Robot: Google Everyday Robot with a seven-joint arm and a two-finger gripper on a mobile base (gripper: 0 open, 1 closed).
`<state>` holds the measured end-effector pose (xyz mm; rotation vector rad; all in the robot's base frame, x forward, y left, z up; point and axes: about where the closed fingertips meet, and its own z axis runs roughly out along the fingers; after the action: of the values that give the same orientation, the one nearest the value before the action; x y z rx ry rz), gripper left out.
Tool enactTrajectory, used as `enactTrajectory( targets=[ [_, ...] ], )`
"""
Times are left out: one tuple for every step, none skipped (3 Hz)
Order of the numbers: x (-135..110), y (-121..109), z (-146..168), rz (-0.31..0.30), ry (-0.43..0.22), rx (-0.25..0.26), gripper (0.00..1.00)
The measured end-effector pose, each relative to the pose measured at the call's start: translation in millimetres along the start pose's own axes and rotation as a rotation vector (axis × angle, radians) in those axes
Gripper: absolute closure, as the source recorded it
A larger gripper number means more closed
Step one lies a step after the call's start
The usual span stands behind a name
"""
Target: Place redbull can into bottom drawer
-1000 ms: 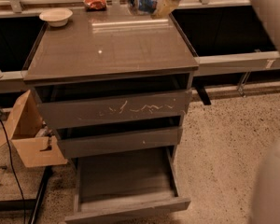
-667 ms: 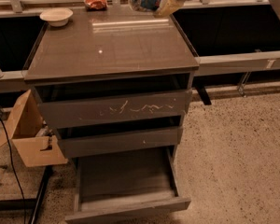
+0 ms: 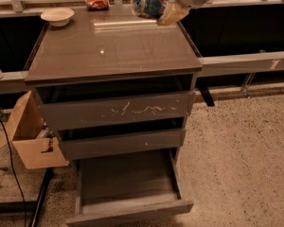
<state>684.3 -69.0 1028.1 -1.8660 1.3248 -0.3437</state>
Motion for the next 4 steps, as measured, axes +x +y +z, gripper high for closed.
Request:
enactTrajectory(
  targets=[
    [-8,41,-11,0.083,-0.012,-0.041,1.00],
    [-13,92,-17,0.209,-0.038,-0.072,1.00],
    [-6,142,3,0.296,-0.066,-0.099,1.00],
    [2,171,24,0.261,-0.061,-0.115,1.00]
  ],
)
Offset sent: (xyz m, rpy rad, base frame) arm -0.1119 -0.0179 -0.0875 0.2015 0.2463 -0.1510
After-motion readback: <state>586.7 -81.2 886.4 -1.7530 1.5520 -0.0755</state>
